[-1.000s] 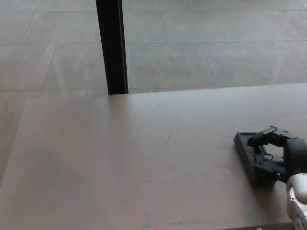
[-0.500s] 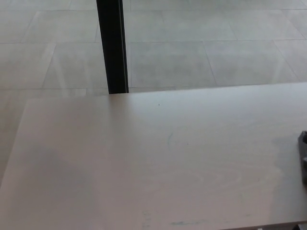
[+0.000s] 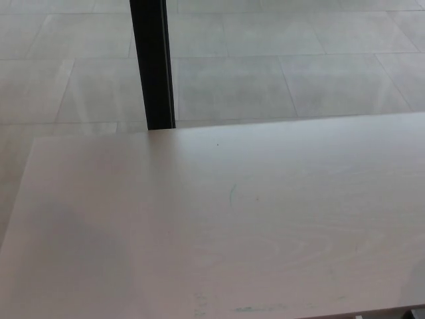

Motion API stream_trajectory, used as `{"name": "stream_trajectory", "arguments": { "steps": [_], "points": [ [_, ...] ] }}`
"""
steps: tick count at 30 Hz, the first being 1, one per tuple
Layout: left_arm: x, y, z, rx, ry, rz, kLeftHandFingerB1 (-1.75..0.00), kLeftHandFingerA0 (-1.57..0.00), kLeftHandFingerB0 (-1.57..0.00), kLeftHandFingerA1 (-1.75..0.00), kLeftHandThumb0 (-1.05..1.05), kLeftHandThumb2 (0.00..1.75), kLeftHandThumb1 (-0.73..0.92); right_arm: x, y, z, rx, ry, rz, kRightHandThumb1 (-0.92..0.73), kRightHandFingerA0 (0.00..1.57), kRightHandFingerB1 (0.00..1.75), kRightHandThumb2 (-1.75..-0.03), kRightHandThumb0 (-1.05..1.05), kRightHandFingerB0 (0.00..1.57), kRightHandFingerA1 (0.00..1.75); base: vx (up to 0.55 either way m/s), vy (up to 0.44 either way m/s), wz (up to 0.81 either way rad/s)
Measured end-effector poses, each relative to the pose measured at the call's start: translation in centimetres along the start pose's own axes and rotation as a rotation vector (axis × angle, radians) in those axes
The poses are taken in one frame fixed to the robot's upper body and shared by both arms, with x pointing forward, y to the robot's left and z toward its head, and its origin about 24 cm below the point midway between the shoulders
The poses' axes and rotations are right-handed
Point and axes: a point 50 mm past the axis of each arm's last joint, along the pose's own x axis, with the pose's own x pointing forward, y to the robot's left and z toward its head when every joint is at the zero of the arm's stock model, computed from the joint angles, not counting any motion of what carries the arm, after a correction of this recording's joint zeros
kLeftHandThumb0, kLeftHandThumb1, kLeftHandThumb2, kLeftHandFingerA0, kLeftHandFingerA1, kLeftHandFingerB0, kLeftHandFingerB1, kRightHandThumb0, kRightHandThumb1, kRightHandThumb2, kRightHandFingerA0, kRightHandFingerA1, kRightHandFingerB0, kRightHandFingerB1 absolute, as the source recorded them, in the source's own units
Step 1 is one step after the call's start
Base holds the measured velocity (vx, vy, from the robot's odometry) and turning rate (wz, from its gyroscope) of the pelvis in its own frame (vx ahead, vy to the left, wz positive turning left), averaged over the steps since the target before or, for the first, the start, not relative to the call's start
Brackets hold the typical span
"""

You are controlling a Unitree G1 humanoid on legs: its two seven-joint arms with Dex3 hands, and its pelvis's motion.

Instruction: The robot uses its right hand to hold the eraser kept in the middle of the desk and use it to wipe the desk by swiping its surface twice

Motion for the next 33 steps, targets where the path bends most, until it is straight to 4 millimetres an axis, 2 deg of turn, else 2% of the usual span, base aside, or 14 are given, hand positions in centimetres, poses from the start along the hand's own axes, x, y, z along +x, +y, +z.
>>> {"name": "stream_trajectory", "arguments": {
  "steps": [3, 4, 5, 6, 9, 10, 11, 12, 15, 21, 23, 24, 29, 33],
  "points": [
    [0.0, 0.0, 0.0, -0.002, 0.0, -0.003, -1.02, -0.44, -0.47, -1.26, -0.78, 0.64, 0.8, 0.0, 0.1, 0.2, 0.013, -0.004, 0.024, -0.66, 0.98, 1.66, -0.95, -0.24, 0.68, 1.75, 0.0, 0.0, 0.0],
    [0.0, 0.0, 0.0, -0.001, 0.0, -0.004, -1.02, -0.44, -0.46, -1.26, -0.79, 0.64, 0.8, 0.0, 0.2, 0.4, 0.021, -0.006, 0.04, -0.71, 0.95, 1.3, -0.93, -0.21, 0.71, 1.75, 0.0, 0.0, 0.0],
    [0.0, 0.0, 0.0, -0.001, -0.001, -0.005, -1.01, -0.44, -0.46, -1.26, -0.79, 0.63, 0.8, 0.0, 0.3, 0.5, 0.028, -0.01, 0.054, -0.7, 1.15, 0.98, -0.86, -0.19, 0.69, 1.68, 0.0, 0.0, 0.0],
    [0.0, -0.1, 0.0, -0.001, -0.002, -0.006, -1.0, -0.43, -0.46, -1.26, -0.79, 0.63, 0.8, 0.0, 0.4, 0.7, 0.035, -0.013, 0.066, -0.75, 0.89, 0.81, -0.8, -0.23, 0.68, 1.74, 0.0, 0.0, 0.0],
    [0.0, -0.1, 0.0, -0.001, -0.003, -0.008, -1.04, -0.44, -0.47, -1.27, -0.79, 0.64, 0.79, 0.1, 0.6, 1.3, 0.063, -0.027, 0.115, -0.79, 0.78, 0.53, -0.68, -0.36, 0.57, 1.54, 0.0, 0.0, 0.0],
    [0.0, -0.1, 0.0, -0.001, -0.003, -0.008, -1.03, -0.45, -0.48, -1.26, -0.79, 0.64, 0.79, 0.1, 0.7, 1.5, 0.073, -0.032, 0.131, -0.75, 0.83, 0.36, -0.62, -0.48, 0.42, 1.04, 0.0, 0.0, 0.0],
    [0.0, -0.1, 0.0, -0.001, -0.003, -0.008, -1.03, -0.44, -0.46, -1.26, -0.8, 0.64, 0.8, 0.1, 0.7, 1.7, 0.082, -0.036, 0.144, -0.58, 0.76, 0.45, -0.89, -0.58, 0.22, 0.78, 0.0, 0.0, 0.0],
    [0.0, -0.1, 0.0, -0.001, -0.003, -0.008, -1.04, -0.41, -0.44, -1.27, -0.79, 0.63, 0.78, 0.1, 0.8, 2.0, 0.096, -0.042, 0.159, -0.72, 0.74, 0.29, -0.62, -0.61, 0.21, 0.6, 0.0, 0.0, 0.0],
    [0.0, -0.1, 0.1, -0.002, -0.004, -0.009, -1.03, -0.42, -0.44, -1.27, -0.79, 0.64, 0.8, 0.2, 0.9, 3.4, 0.146, -0.07, 0.206, -0.61, 0.33, 0.23, -0.97, -0.76, 0.03, 0.53, 0.0, 0.0, 0.0],
    [0.0, -0.1, 0.0, -0.002, -0.004, -0.009, -1.03, -0.42, -0.44, -1.28, -0.8, 0.64, 0.82, 0.8, -0.4, 6.9, 0.247, -0.16, 0.259, -0.62, 0.31, 0.18, -0.99, -0.82, 0.05, 0.54, 0.0, 0.0, 0.0],
    [-0.1, 0.0, 0.0, 0.0, -0.003, -0.008, -1.06, -0.43, -0.46, -1.29, -0.79, 0.64, 0.8, 1.2, -1.7, 8.1, 0.277, -0.196, 0.259, -0.6, 0.37, 0.34, -0.98, -0.8, 0.06, 0.57, 0.0, 0.0, 0.0],
    [-0.1, 0.0, 0.0, 0.001, -0.003, -0.007, -1.08, -0.42, -0.47, -1.28, -0.79, 0.64, 0.81, 1.3, -2.4, 8.6, 0.29, -0.213, 0.256, -0.76, 0.5, 0.34, -0.63, -0.82, 0.13, 0.46, 0.0, 0.0, 0.0],
    [-0.1, 0.3, -0.2, 0.005, 0.0, -0.002, -1.06, -0.43, -0.46, -1.29, -0.78, 0.64, 0.8, 1.9, -8.9, 11.4, 0.356, -0.339, 0.172, -0.77, 0.56, 0.53, -0.63, -0.83, 0.15, 0.58, 0.0, 0.0, 0.0],
    [-0.1, 0.5, -0.2, 0.005, -0.002, 0.0, -1.02, -0.41, -0.43, -1.23, -0.79, 0.63, 0.81, 1.7, -14.1, 11.3, 0.385, -0.38, 0.088, -0.75, 0.58, 0.59, -0.63, -0.88, 0.2, 0.58, 0.0, 0.0, 0.0]
  ]
}}
